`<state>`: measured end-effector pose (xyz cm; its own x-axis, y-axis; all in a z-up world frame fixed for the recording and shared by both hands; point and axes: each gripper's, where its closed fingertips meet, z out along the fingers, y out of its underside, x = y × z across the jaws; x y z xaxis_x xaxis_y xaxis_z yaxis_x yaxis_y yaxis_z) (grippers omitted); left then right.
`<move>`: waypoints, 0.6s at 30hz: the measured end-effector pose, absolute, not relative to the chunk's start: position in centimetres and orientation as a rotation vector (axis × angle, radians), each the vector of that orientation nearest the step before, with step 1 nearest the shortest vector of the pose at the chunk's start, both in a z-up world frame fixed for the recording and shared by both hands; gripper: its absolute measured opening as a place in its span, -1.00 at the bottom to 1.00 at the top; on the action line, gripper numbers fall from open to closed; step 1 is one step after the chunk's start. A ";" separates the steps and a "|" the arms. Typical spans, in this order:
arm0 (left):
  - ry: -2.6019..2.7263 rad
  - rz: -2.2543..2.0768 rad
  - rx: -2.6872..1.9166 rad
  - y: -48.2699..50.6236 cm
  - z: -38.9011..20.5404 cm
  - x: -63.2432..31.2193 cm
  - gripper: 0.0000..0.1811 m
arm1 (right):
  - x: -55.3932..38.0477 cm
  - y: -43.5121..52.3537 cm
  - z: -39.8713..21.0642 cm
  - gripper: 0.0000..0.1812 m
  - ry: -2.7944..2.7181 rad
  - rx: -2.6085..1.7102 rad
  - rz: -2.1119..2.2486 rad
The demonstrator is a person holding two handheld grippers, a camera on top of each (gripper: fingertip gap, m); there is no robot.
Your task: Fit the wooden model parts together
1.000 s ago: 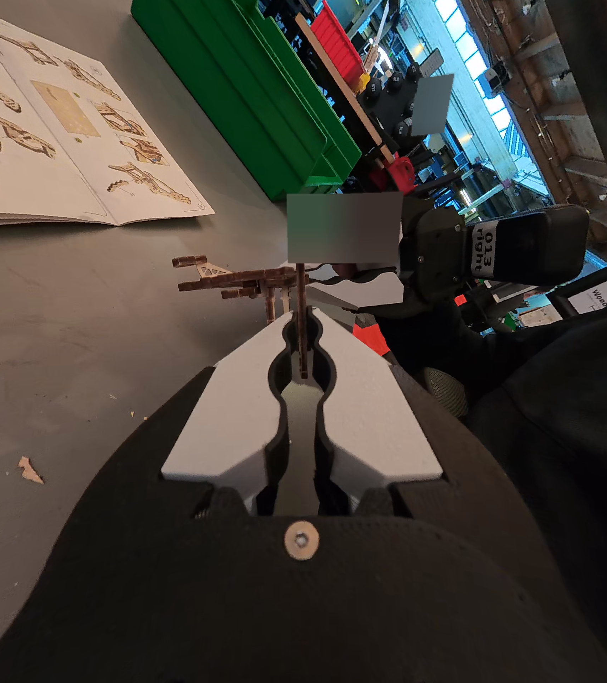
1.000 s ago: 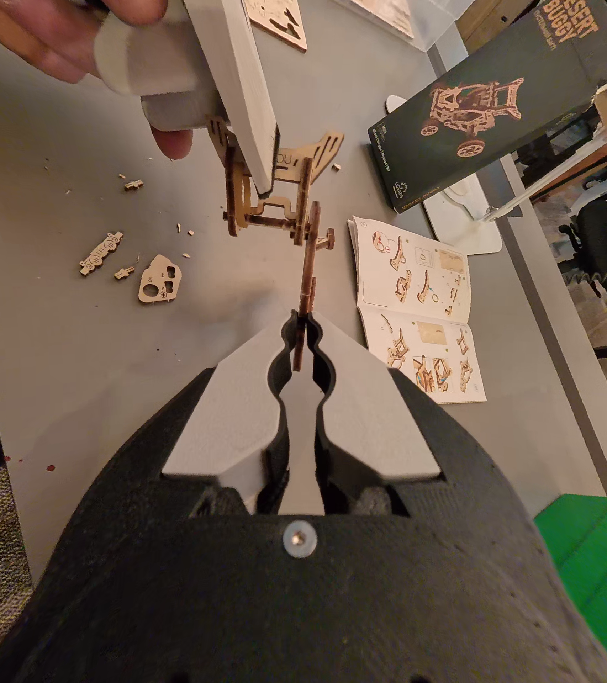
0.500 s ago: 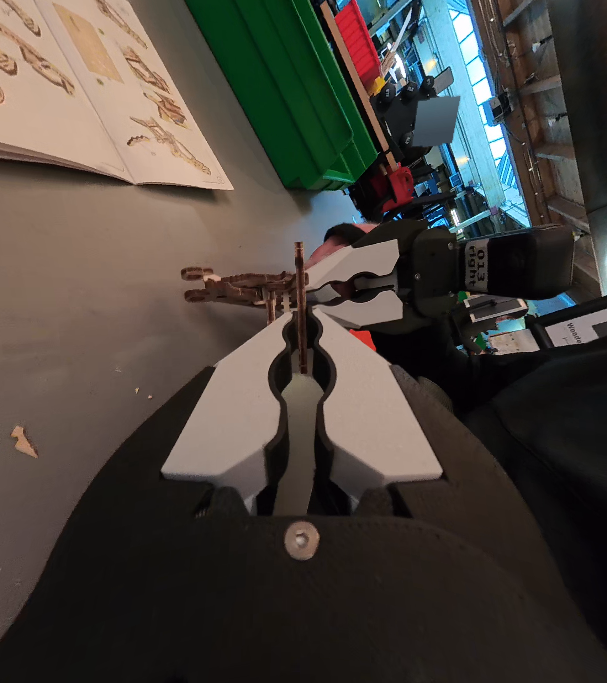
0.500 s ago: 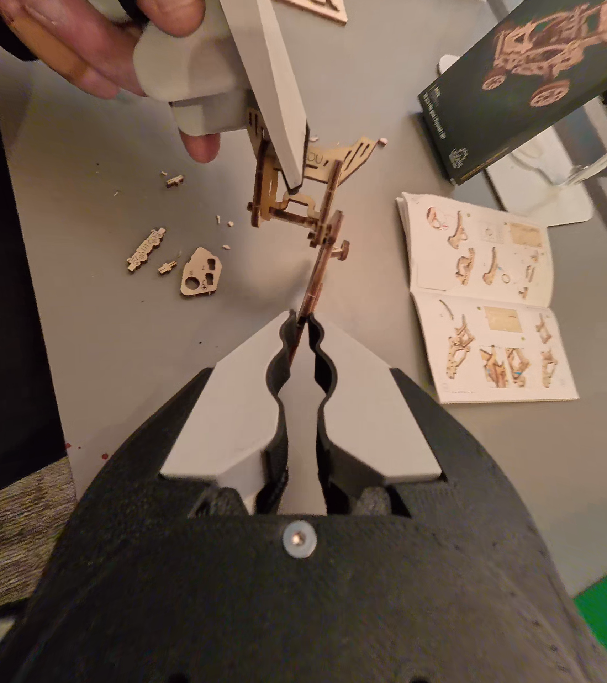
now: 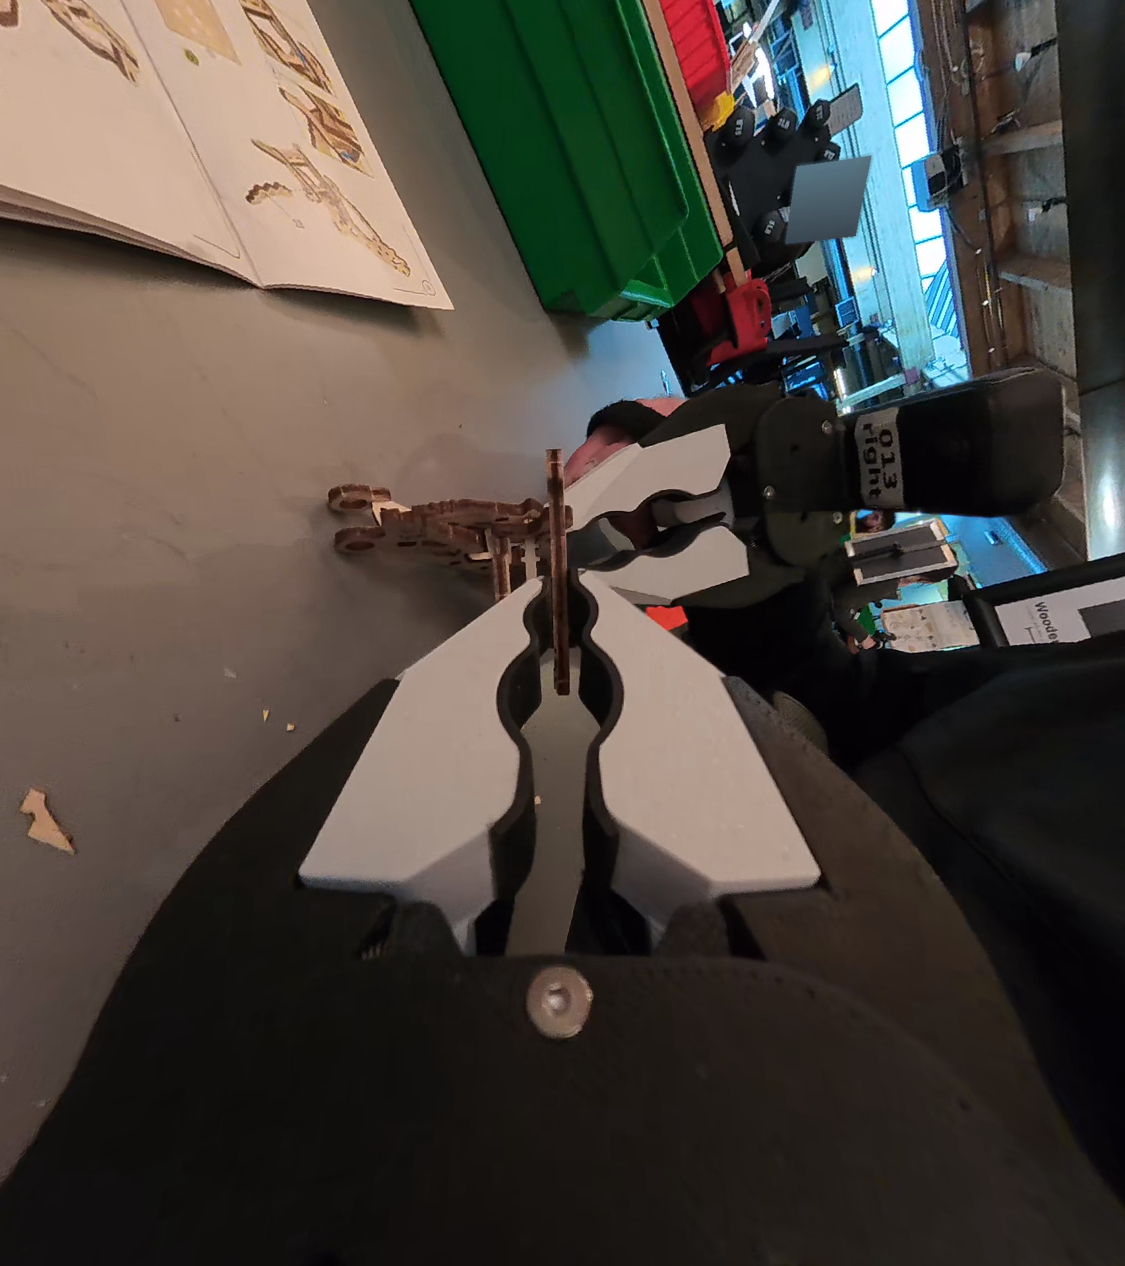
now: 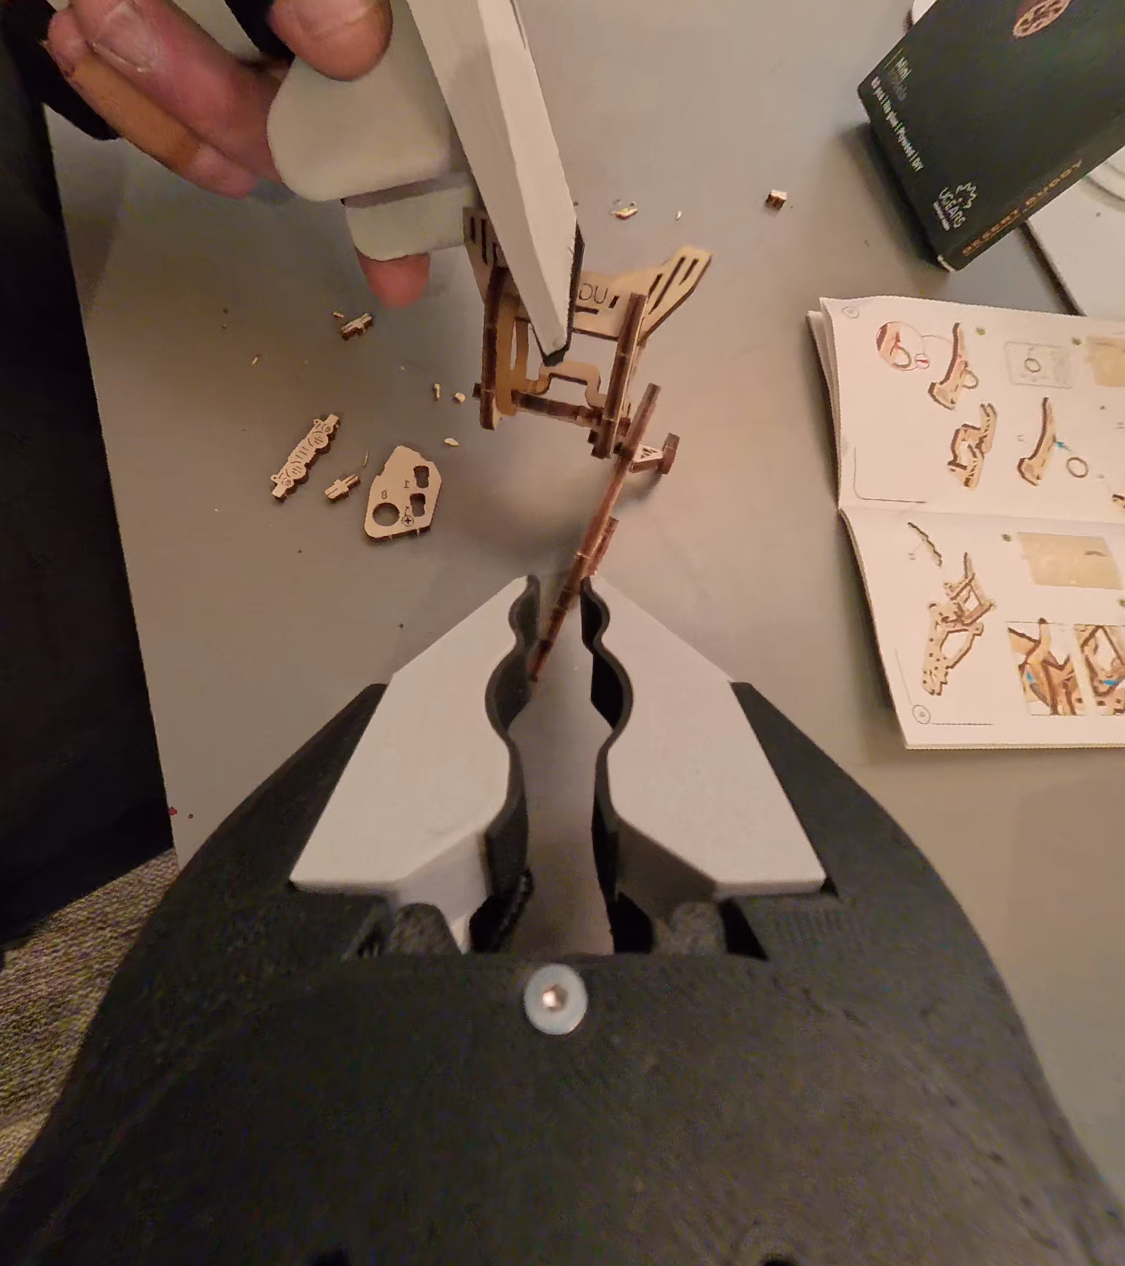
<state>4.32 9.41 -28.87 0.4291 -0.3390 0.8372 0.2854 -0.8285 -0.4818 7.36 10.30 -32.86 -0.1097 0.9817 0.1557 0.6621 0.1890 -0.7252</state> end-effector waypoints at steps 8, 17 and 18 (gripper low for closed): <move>0.046 -1.420 -2.124 9.7 -28.8 4.2 -0.99 | 6.3 10.8 -30.9 -0.70 -1.773 -1.523 0.757; 0.052 -1.436 -2.135 9.8 -28.9 4.4 -0.99 | 4.6 10.5 -30.6 -0.56 -1.778 -1.466 0.803; 0.051 -1.440 -2.134 9.8 -28.9 4.4 -0.99 | 4.6 10.4 -30.6 -0.57 -1.780 -1.463 0.808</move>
<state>4.38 9.82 -28.86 0.4225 -0.3306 0.8439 0.2702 -0.8428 -0.4654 4.57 10.44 -30.60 -0.1313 0.9840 0.1201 0.5576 0.1735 -0.8118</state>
